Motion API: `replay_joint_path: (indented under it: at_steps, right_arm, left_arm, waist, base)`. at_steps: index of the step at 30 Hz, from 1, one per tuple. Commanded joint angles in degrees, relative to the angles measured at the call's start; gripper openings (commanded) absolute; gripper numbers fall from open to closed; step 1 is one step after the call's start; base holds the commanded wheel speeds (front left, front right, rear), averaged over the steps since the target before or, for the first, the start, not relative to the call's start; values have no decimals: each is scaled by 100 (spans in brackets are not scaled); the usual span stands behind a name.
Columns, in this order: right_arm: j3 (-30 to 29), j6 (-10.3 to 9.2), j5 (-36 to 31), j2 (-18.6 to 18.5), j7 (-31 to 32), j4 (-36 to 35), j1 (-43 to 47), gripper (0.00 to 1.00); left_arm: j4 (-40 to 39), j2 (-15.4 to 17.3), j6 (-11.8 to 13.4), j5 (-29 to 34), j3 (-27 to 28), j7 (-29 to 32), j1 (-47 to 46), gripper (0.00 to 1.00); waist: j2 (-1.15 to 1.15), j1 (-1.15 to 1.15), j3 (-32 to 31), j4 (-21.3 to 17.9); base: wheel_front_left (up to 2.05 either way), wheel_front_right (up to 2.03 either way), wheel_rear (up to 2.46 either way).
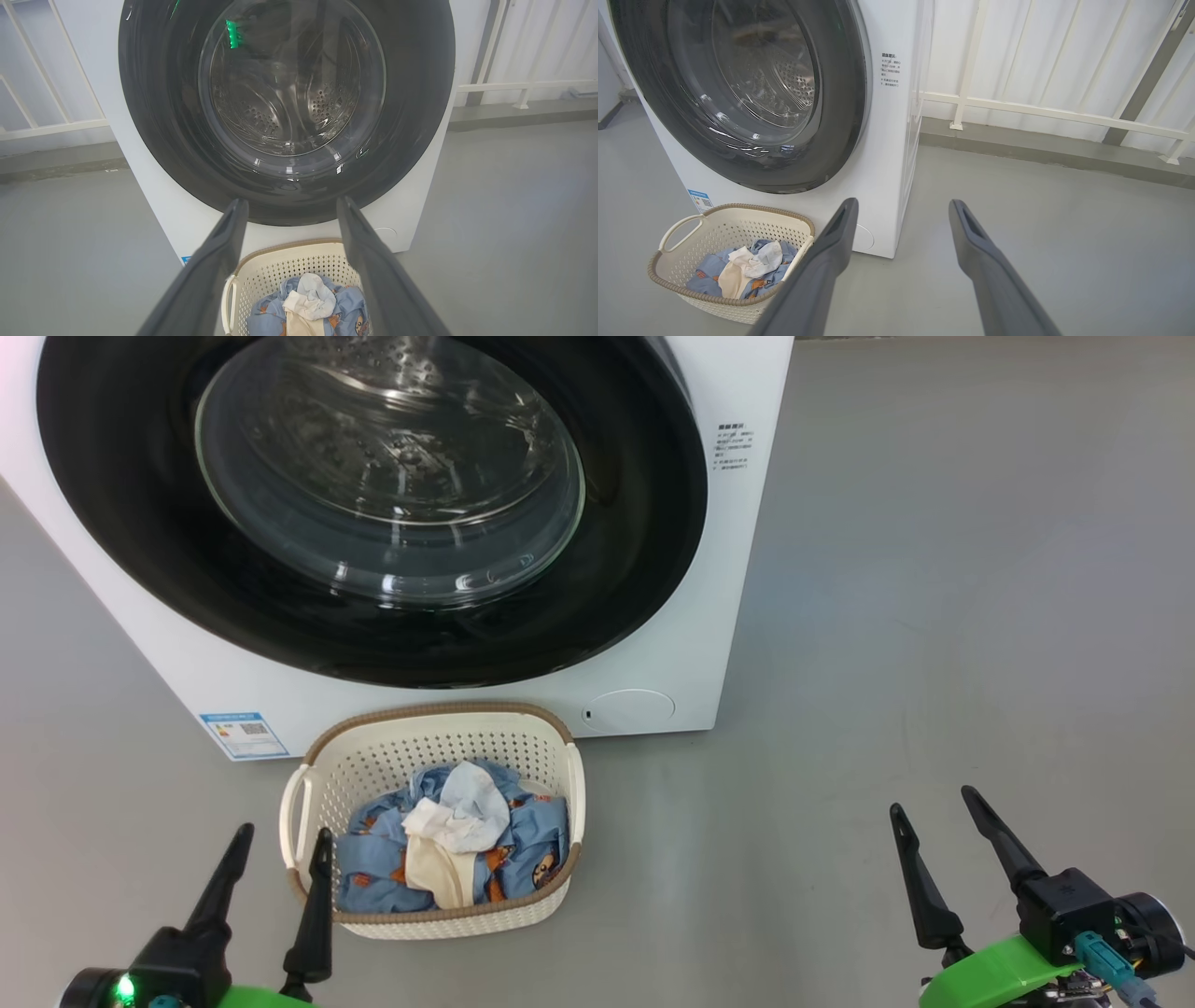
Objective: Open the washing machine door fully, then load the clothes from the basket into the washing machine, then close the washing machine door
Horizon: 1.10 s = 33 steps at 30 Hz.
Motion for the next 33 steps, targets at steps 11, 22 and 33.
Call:
replay_joint_path:
  at_steps: [11, 22, 33]
  right_arm:
    - [45, 9, 24, -1, -70, -239, -254, 100]
    - [155, 9, 98, -28, -70, -276, -244, 0]
    - [-393, 9, 2746, 121, -70, -32, -381, 0]
  left_arm:
    - [-105, 62, -8, -3, 199, -78, -220, 100]
    - [-99, 54, -8, -8, 194, -78, -189, 100]
    - [-153, 44, -8, -46, 228, -78, -149, 100]
  waist:
    - [0, 0, -26, 5]
    - [0, 0, -32, 8]
    - [0, 0, 127, -7]
  base:
    - [0, 0, 0]
    - [0, 0, 0]
    - [0, 0, 0]
